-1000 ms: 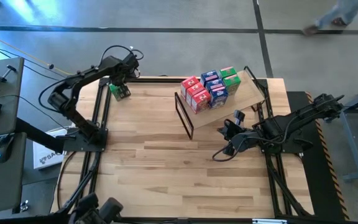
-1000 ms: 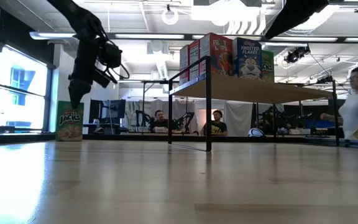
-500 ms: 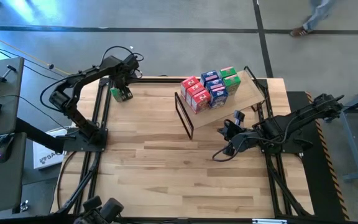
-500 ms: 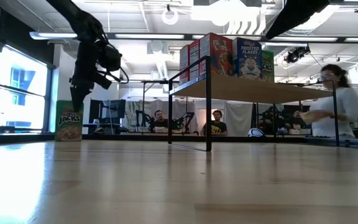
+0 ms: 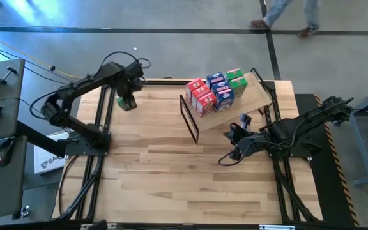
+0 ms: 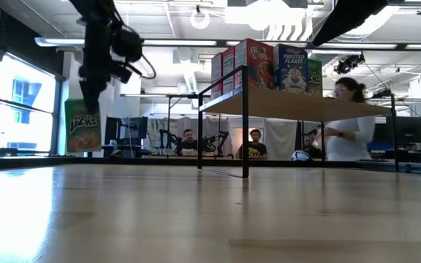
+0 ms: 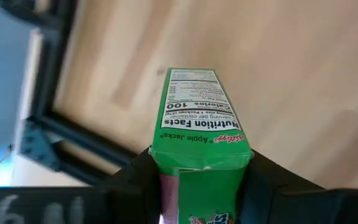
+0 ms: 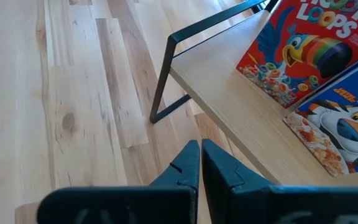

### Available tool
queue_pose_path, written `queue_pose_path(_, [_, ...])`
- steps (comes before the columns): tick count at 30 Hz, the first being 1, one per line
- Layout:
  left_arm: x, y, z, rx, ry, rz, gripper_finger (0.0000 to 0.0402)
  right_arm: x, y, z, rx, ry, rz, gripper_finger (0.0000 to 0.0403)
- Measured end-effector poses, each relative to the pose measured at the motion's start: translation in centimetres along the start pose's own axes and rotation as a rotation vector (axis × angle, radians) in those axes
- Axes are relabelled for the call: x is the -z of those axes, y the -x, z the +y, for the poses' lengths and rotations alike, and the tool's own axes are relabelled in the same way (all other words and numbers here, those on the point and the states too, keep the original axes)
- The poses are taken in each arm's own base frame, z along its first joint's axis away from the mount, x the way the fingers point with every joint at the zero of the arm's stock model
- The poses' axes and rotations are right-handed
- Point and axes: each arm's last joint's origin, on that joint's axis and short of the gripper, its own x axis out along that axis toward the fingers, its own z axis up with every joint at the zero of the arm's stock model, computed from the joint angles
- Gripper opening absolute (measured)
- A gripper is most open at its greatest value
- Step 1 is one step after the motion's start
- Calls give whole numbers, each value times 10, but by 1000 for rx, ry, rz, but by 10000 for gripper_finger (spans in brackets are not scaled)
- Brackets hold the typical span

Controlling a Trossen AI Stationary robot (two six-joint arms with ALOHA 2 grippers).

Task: Stack cereal on shelf
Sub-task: Put the green cereal box on the shelf aligned with the green cereal box

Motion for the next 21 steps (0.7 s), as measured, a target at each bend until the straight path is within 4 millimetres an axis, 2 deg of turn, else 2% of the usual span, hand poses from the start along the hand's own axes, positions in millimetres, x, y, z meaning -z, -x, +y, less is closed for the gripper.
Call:
queue_pose_path(3, [-1,15,-31,15,-47,-44,134,1,1,1,-15,26,10,0])
queue_pose_path(7, [-5,28,-87,39,-168,-92,133,5,4,4,-23,73,29,0])
queue_pose_path(13, [-9,33,-163,128,-236,-164,133,19,-1,18,-61,58,-13,0])
queue_pose_path(17, [-18,39,-203,185,-277,-168,133,28,-4,27,-88,28,-42,0])
queue_pose_path(21, [-37,49,-235,198,-312,-187,133,30,0,34,-99,16,-82,0])
